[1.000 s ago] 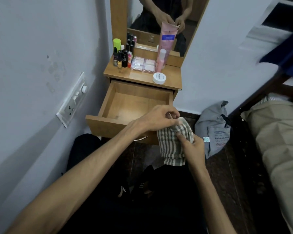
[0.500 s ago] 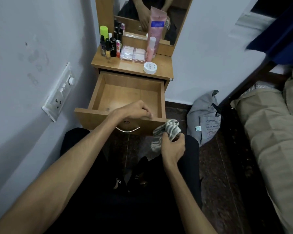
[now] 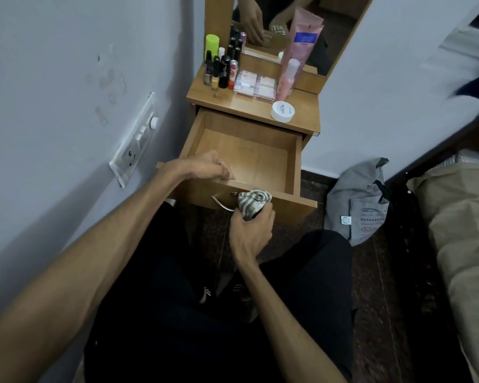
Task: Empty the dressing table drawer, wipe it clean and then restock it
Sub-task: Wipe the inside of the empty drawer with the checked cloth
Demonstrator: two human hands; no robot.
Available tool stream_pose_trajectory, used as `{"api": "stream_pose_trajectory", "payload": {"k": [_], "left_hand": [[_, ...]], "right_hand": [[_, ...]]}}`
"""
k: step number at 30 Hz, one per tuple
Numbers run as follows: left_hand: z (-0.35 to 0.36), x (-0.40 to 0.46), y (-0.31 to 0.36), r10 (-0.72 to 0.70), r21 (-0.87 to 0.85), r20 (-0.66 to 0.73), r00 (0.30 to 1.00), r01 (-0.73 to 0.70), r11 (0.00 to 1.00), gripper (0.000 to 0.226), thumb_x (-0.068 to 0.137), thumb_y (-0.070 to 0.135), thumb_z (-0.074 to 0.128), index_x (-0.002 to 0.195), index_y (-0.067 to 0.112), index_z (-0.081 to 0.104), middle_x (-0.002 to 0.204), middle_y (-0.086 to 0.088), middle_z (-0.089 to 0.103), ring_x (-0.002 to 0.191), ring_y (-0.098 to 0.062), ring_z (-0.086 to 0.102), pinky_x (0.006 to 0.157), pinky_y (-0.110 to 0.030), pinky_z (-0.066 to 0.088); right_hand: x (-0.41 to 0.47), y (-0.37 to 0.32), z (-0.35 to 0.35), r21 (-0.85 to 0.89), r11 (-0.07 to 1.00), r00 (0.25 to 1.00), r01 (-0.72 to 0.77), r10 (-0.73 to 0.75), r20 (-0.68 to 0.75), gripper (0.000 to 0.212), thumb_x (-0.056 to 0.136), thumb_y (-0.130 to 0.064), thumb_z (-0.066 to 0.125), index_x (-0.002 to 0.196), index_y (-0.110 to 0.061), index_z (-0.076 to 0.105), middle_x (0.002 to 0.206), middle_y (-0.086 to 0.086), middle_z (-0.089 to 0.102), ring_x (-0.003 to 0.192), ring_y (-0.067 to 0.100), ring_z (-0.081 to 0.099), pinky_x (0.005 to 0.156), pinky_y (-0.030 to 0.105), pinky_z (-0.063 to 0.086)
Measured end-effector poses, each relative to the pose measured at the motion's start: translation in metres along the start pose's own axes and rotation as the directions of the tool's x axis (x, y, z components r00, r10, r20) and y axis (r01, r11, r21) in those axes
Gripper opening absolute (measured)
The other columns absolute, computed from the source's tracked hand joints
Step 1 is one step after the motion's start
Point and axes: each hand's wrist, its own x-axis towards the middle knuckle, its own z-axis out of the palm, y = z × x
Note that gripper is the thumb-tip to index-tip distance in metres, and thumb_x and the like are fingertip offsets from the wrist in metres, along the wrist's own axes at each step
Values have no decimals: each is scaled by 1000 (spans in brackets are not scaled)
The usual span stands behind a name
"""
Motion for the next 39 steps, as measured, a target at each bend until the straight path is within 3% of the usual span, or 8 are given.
{"api": "stream_pose_trajectory", "payload": {"k": [8,13,17,22,27,30,33,39], "left_hand": [[-34,-16,-25,-44,10,-3,999,44,999,34,100,22,60,69,17,73,67,14,67,64,-3,58,74,-23,45],[-45,-22,-35,-64,19,-38,997,65,998,24,98,14,57,101,9,80,108,-7,77,94,-16,70,89,-30,54],[-52,-26,-42,-67,-55,-59,996,64,996,22,96,14,60,100,14,81,111,0,77,111,-18,68,104,-34,50],[-42,-28,-45,-57,-73,-90,994,51,996,15,93,20,69,102,18,81,109,8,76,112,-12,67,102,-28,49],[-40,-31,-46,-41,-37,-70,997,38,999,17,93,22,70,106,19,79,126,4,71,119,-7,60,115,-35,39],[-36,-30,-46,-41,-42,-88,995,37,998,12,92,25,71,100,25,80,126,5,70,101,5,63,107,-30,39],[-31,-28,-48,-22,-45,-89,996,18,999,13,90,31,73,101,30,80,119,15,70,116,-2,58,108,-31,36],[-28,-27,-46,3,-30,-91,996,-6,1000,17,93,30,70,107,27,78,109,18,67,112,-3,56,106,-32,33]], "right_hand": [[-10,-11,25,-34,969,965,244,-239,109,38,82,-29,69,116,-15,58,100,-2,58,91,21,58,79,40,49],[-21,-36,55,-33,896,855,444,-412,314,36,81,-30,66,112,-15,57,103,4,65,88,27,64,73,40,52],[-27,-53,83,-87,793,755,603,-533,383,37,83,-26,71,112,-9,57,109,11,63,83,36,66,62,45,54],[-24,-47,109,-160,484,504,860,-760,411,37,77,-13,76,111,-2,68,97,19,65,69,33,65,55,39,54],[-13,-28,118,-163,60,133,985,-865,485,21,83,-7,57,97,-5,73,95,16,66,81,33,64,75,41,47],[-3,-23,115,-175,-124,-3,977,-826,563,22,88,-8,55,101,-4,72,101,14,66,89,31,61,83,40,42],[2,-18,109,-175,-202,-49,964,-779,625,24,92,-10,54,107,-4,71,108,12,66,97,30,61,88,41,42],[12,3,82,-193,-219,6,956,-647,763,20,82,-16,66,97,-10,78,110,8,70,100,26,63,89,38,47]]}}
